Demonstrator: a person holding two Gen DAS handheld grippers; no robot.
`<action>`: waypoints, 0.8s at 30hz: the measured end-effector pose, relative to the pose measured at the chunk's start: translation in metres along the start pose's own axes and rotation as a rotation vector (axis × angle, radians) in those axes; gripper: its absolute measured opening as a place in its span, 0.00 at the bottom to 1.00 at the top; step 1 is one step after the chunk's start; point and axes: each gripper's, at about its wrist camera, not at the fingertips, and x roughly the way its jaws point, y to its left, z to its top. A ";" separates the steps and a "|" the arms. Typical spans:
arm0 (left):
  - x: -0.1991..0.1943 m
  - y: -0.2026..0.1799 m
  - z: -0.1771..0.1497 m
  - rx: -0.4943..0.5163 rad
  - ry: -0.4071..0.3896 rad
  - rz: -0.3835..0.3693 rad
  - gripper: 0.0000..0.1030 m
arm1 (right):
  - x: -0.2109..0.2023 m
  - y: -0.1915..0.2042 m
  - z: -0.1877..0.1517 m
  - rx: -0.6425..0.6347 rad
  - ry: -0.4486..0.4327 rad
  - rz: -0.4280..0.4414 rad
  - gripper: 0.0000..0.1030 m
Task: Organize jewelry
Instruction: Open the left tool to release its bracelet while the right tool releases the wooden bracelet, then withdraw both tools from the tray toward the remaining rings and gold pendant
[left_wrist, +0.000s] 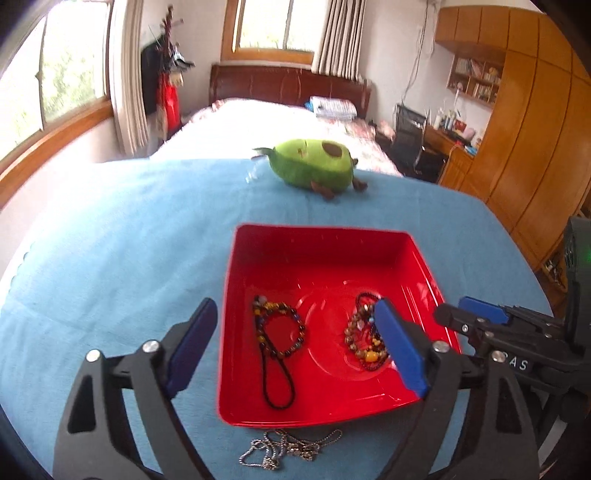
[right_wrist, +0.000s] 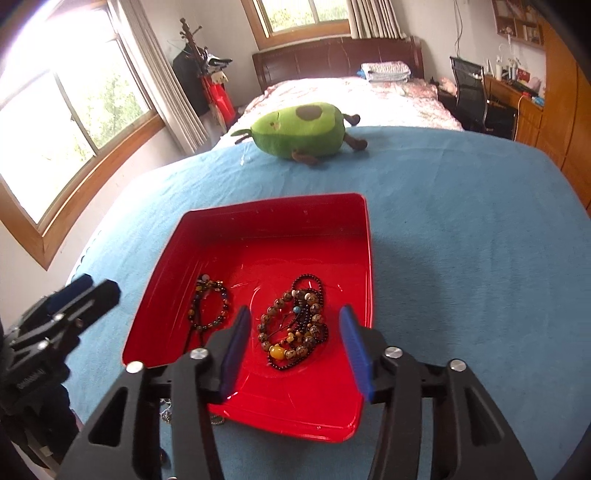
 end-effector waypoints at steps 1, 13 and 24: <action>-0.004 -0.001 0.000 0.005 -0.010 0.006 0.85 | -0.004 0.001 -0.002 -0.002 -0.007 -0.007 0.58; -0.056 -0.014 -0.021 0.065 -0.067 0.008 0.88 | -0.051 0.012 -0.033 -0.068 -0.088 -0.074 0.82; -0.093 -0.017 -0.057 0.101 -0.066 -0.004 0.93 | -0.072 0.023 -0.065 -0.094 -0.079 -0.043 0.96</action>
